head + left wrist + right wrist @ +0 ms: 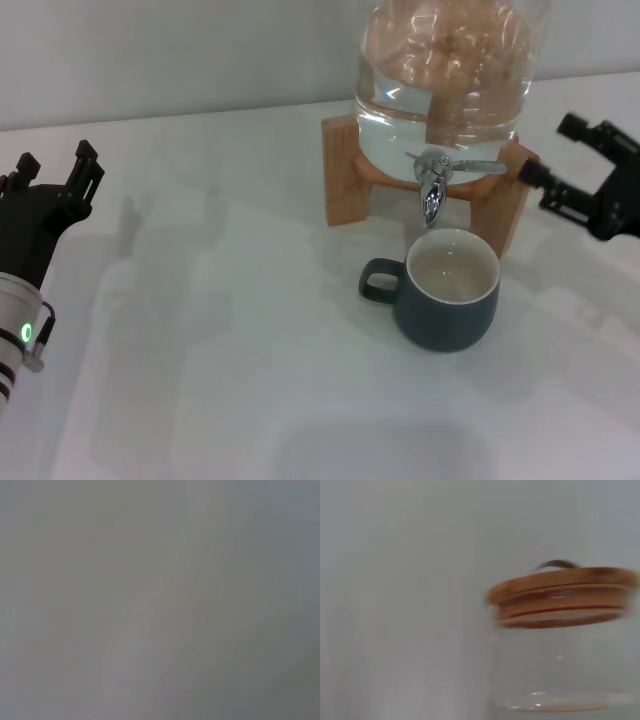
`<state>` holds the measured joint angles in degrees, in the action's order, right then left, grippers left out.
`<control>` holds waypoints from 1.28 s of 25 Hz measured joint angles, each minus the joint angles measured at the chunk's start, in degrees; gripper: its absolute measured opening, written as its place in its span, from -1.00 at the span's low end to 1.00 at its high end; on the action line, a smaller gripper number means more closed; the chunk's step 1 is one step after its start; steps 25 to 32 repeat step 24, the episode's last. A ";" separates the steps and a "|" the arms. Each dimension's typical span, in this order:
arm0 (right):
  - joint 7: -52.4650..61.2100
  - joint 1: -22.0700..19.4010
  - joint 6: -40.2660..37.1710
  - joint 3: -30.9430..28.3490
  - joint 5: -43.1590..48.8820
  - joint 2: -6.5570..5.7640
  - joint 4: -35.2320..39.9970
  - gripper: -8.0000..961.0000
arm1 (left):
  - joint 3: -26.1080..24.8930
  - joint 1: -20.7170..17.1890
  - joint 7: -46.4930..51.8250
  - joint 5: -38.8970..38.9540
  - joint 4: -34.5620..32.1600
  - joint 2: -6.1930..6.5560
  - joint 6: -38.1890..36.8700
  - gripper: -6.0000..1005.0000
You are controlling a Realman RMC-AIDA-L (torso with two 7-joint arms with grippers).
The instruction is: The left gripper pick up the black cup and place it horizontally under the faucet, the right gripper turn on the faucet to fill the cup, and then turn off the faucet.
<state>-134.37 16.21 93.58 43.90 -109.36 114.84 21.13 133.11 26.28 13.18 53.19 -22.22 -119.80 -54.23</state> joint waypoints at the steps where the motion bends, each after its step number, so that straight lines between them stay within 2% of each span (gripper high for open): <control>1: -0.52 0.14 -0.99 -1.90 -0.04 0.02 -0.54 0.72 | -0.08 0.00 0.00 0.00 0.01 0.00 -0.04 0.52; 6: -3.67 1.48 -5.68 -11.51 -0.17 0.04 -4.60 0.72 | -0.26 0.00 0.00 0.00 0.18 0.00 -0.18 0.52; 14: -10.33 2.66 -13.66 -21.68 -1.64 0.18 -10.07 0.72 | -0.44 0.19 0.00 1.74 0.25 0.00 -0.42 0.52; 24: -18.11 3.31 -20.07 -22.30 -6.98 0.29 -12.15 0.72 | -0.14 0.51 -0.35 2.21 0.32 0.00 -0.44 0.52; 32: -18.11 3.31 -20.07 -22.30 -6.98 0.29 -12.15 0.72 | -0.14 0.51 -0.35 2.21 0.32 0.00 -0.44 0.52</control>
